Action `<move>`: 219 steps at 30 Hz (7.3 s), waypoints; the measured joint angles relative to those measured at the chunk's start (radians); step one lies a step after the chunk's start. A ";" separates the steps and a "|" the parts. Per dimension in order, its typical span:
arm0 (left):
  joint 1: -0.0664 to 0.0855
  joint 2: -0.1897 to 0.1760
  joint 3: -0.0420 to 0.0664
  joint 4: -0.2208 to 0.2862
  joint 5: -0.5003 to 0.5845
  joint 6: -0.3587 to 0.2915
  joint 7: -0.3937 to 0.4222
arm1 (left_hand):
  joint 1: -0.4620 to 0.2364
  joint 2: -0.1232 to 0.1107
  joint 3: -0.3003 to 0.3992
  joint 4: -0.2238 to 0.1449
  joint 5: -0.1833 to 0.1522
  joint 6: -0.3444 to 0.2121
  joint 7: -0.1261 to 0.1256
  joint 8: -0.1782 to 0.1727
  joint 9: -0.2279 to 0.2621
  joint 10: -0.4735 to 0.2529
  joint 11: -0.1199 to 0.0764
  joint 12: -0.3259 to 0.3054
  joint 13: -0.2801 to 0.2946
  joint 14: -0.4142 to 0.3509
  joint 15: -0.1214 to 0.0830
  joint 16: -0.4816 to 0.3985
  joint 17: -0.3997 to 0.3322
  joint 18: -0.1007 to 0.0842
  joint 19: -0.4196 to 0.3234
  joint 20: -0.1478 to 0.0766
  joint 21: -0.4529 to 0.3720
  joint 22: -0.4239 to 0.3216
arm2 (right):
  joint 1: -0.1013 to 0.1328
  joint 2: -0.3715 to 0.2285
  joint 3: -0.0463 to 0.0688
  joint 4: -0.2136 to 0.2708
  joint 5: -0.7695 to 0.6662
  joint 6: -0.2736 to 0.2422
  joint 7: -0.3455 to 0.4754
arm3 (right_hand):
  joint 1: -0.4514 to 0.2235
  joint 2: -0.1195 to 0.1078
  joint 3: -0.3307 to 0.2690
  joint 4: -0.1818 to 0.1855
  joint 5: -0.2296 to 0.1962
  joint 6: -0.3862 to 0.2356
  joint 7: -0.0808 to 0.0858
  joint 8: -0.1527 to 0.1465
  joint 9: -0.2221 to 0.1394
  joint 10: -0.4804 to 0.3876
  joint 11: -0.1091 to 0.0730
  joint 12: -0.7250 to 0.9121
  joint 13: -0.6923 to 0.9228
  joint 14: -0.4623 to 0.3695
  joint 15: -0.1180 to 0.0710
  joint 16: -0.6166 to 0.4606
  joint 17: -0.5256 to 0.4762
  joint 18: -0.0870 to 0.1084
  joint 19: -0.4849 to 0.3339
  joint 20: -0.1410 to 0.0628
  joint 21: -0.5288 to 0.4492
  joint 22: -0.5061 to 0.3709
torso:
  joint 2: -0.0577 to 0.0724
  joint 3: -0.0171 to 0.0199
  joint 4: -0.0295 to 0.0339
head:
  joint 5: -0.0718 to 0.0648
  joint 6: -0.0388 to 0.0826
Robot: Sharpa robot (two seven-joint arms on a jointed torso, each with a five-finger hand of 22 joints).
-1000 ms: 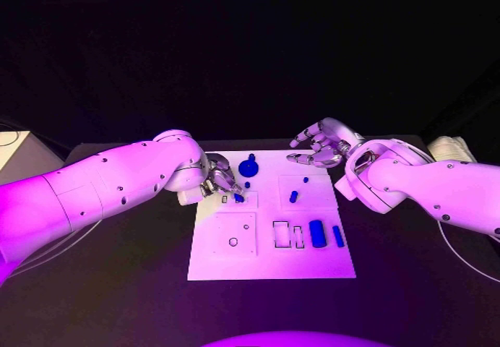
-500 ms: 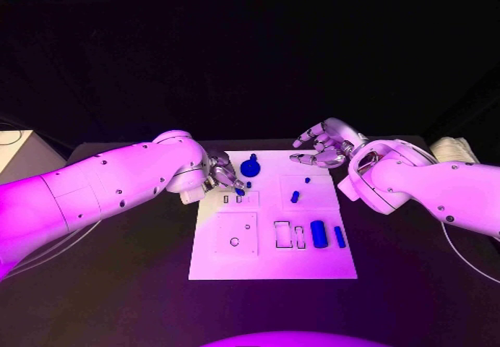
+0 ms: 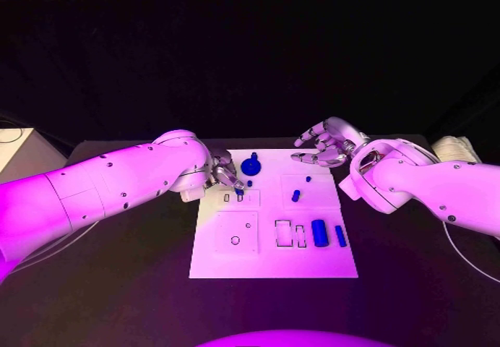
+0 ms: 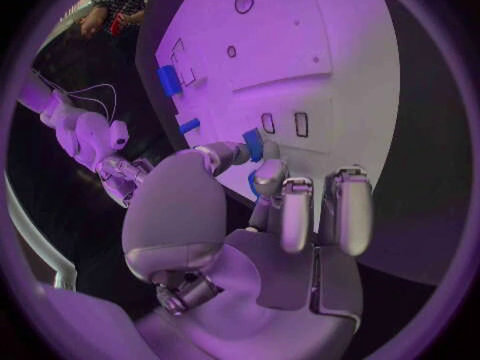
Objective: Assemble the parts on the task board
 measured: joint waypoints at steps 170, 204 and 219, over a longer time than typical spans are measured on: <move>-0.016 0.000 -0.018 0.017 -0.195 0.026 0.076 | -0.025 0.012 -0.014 -0.015 -0.012 0.010 -0.004 -0.026 0.112 0.009 -0.002 -0.006 0.008 0.000 0.000 0.000 0.000 0.000 0.003 -0.003 -0.001 0.000 | -0.002 -0.003 0.000 -0.002 0.000 0.004 0.000 | -0.005 0.005 -0.005 0.005 0.000 -0.007 0.000 0.006 0.000 0.000 0.000 0.000 0.000 0.000 0.000 0.000 0.000 0.000 0.000 0.000 0.000 0.000 | 0.000 0.0006 0.0005 | -0.013 -0.029; -0.020 0.000 -0.021 0.010 -0.146 0.005 0.054 | -0.095 0.015 -0.163 0.053 -0.024 0.057 -0.028 -0.096 0.106 0.012 -0.006 -0.006 0.022 0.000 -0.007 0.000 0.000 0.000 0.003 -0.003 -0.008 0.000 | -0.002 -0.005 0.000 -0.002 0.000 0.004 0.000 | -0.020 0.009 -0.008 0.008 0.000 -0.010 0.003 0.006 0.000 0.000 0.000 -0.004 0.000 0.000 0.000 0.000 0.001 0.000 0.000 0.000 -0.005 0.000 | 0.000 0.0006 0.0004 | -0.017 -0.030; -0.021 0.000 -0.022 0.006 -0.134 0.003 0.047 | -0.095 0.015 -0.242 0.095 -0.142 0.062 -0.023 -0.117 0.108 0.008 -0.002 -0.006 0.025 0.000 -0.007 0.000 0.000 0.000 0.003 -0.003 -0.012 0.000 | -0.002 -0.005 0.000 -0.002 0.000 0.005 -0.001 | -0.024 0.013 -0.008 0.008 0.000 -0.014 -0.001 0.006 0.000 0.000 0.000 -0.004 0.001 0.000 0.000 0.000 0.000 0.000 0.000 0.000 -0.009 0.000 | -0.001 0.0001 0.0003 | -0.019 -0.029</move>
